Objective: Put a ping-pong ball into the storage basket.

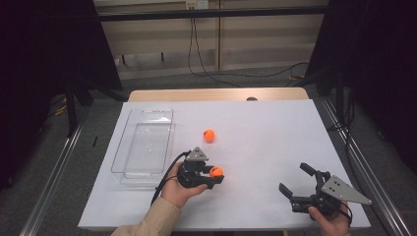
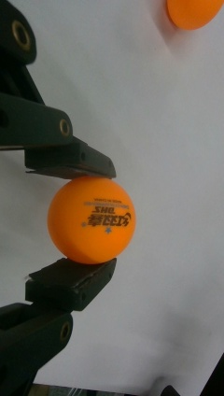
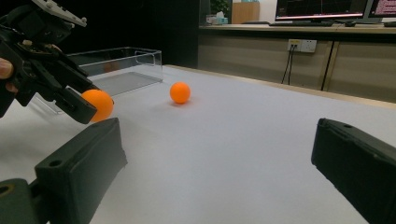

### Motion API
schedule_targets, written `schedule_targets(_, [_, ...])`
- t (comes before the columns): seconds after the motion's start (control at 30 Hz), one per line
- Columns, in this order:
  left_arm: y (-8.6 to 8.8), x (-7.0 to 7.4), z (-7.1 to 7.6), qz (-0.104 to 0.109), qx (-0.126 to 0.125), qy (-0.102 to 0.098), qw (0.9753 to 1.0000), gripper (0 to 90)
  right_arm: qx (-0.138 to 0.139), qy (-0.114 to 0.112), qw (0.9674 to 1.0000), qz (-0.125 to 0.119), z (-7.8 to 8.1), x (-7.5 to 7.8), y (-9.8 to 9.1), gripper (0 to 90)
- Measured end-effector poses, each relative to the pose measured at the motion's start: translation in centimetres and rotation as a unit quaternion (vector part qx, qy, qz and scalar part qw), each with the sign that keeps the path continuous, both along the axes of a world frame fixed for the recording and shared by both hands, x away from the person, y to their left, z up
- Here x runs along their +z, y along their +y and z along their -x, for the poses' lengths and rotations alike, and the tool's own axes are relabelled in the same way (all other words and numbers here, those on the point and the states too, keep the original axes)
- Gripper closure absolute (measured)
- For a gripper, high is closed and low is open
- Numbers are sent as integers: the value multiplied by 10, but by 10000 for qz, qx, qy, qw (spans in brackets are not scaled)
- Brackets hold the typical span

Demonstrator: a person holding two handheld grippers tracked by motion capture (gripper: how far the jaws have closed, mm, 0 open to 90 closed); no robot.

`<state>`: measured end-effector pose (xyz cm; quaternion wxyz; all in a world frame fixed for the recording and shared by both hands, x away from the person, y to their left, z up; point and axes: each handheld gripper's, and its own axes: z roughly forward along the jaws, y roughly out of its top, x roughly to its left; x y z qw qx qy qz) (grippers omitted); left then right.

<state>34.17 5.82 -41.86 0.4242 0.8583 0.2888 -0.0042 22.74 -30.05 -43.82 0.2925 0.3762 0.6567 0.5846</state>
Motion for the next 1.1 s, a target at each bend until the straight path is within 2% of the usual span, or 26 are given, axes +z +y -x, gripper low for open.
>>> schedule_targets(1.1, [12, 10, -7, 86, 164, 63, 9998, 509, 3, -8, 10000, -18, 0, 0, 0, 17])
